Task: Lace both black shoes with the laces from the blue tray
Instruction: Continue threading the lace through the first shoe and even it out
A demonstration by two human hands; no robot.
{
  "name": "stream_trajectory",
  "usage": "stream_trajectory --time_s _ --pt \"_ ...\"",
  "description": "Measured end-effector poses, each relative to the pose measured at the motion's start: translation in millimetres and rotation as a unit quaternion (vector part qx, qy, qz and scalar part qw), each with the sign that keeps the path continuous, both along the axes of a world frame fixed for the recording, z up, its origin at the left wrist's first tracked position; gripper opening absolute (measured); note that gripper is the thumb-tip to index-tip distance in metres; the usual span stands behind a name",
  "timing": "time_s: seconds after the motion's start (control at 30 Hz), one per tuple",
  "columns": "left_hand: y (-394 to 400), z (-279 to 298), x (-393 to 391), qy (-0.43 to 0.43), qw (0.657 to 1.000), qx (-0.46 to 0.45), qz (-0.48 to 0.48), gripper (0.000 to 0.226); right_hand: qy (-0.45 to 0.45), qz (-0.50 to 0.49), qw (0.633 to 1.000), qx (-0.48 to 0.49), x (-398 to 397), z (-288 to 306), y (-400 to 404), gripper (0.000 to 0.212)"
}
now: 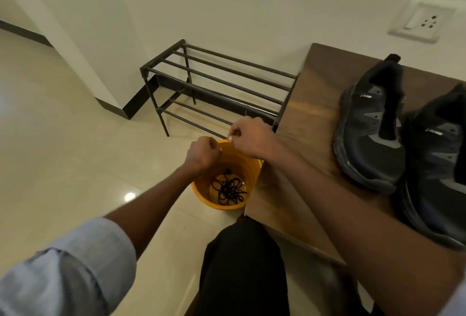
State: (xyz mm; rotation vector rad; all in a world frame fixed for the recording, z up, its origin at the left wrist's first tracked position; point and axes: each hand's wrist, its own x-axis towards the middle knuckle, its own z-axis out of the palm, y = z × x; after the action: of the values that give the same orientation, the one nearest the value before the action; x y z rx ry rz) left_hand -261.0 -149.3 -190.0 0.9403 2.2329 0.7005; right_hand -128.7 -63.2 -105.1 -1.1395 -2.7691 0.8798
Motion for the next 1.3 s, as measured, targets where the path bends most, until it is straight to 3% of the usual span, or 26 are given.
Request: stream_trajectory --time_s 0.17,0.27,0.37,0.43,0.53,0.63,0.7,0.93,1.03,1.1,1.17,1.23,1.3 --pt "28 73 69 0.066 0.972 0.214 -0.067 0.015 0.269 -0.138 0.953 -0.014 102 60 -3 0.013" --pt "59 123 136 0.091 0.942 0.305 -0.107 0.018 0.354 -0.228 0.905 0.069 176 80 2 0.015" --pt "80 150 201 0.123 0.923 0.315 -0.182 0.04 0.323 -0.327 0.863 0.207 240 82 12 0.014" --pt "89 148 240 0.112 0.933 0.26 -0.221 0.062 0.245 -0.389 0.848 0.263 279 73 22 0.02" --pt "93 127 273 0.122 0.947 0.168 -0.245 0.082 0.144 -0.43 0.871 0.188 319 53 28 0.052" --pt "90 116 279 0.139 0.957 0.124 -0.222 0.089 0.207 -0.418 0.88 0.094 334 44 32 0.068" --pt "84 117 277 0.136 0.96 0.111 -0.217 0.091 0.219 -0.419 0.877 0.092 335 42 35 0.069" --pt "57 132 290 0.176 0.957 0.072 -0.221 0.088 0.225 -0.415 0.877 0.094 330 38 37 0.067" --pt "61 142 309 0.269 0.921 0.188 -0.209 0.067 0.275 -0.437 0.851 0.101 337 44 42 0.047" --pt "77 151 327 0.231 0.904 0.282 -0.222 0.052 0.303 -0.485 0.811 0.124 352 52 54 0.029" --pt "99 154 344 0.184 0.9 0.298 -0.258 0.046 0.304 -0.525 0.782 0.142 371 59 73 0.02" --pt "119 149 357 0.169 0.895 0.292 -0.29 0.049 0.258 -0.55 0.776 0.169 394 63 100 0.021" --pt "131 136 361 0.158 0.897 0.29 -0.294 0.054 0.187 -0.553 0.792 0.179 419 64 132 0.027"
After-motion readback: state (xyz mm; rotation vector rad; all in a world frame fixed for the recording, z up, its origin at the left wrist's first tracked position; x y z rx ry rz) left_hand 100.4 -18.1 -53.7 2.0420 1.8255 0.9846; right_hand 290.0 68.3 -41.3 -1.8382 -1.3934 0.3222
